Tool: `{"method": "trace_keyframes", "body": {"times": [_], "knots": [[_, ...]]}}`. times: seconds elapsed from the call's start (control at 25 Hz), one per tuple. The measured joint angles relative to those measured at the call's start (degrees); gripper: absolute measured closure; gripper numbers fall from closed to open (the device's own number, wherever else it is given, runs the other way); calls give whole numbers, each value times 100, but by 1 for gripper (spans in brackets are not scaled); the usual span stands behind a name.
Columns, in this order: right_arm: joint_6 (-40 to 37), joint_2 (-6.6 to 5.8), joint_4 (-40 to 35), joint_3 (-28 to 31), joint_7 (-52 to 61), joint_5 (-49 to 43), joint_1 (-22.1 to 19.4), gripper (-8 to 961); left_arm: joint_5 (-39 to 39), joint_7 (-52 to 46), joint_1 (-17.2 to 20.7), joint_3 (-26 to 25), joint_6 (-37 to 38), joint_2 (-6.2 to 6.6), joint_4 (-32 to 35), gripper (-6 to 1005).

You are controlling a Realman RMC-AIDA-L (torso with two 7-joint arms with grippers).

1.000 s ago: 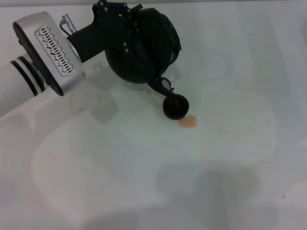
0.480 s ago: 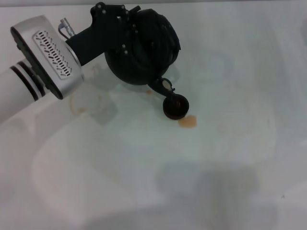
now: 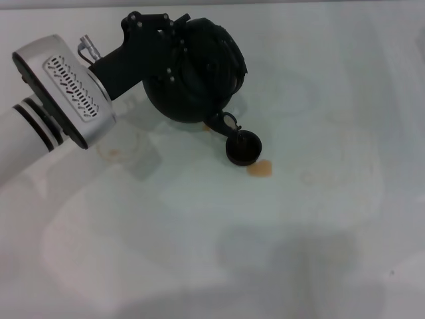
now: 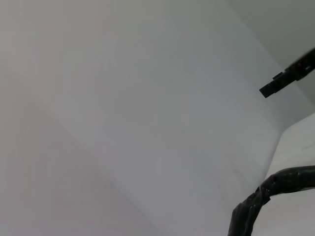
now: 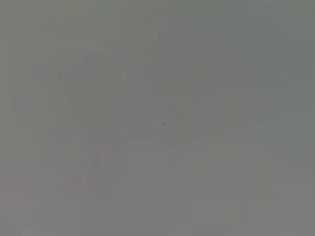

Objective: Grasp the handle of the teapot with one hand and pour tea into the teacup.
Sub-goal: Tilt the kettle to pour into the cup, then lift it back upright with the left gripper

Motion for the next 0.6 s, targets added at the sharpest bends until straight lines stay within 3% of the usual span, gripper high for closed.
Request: {"method": "trace_keyframes", "body": {"times": [0.24, 0.6], "knots": [[0, 6, 13, 0, 0, 0, 1, 124, -3, 0, 149, -273, 6, -63, 48, 896], [0, 8, 6, 0, 0, 0, 3, 124, -16, -11, 510, -281, 71, -112, 349, 895]]}}
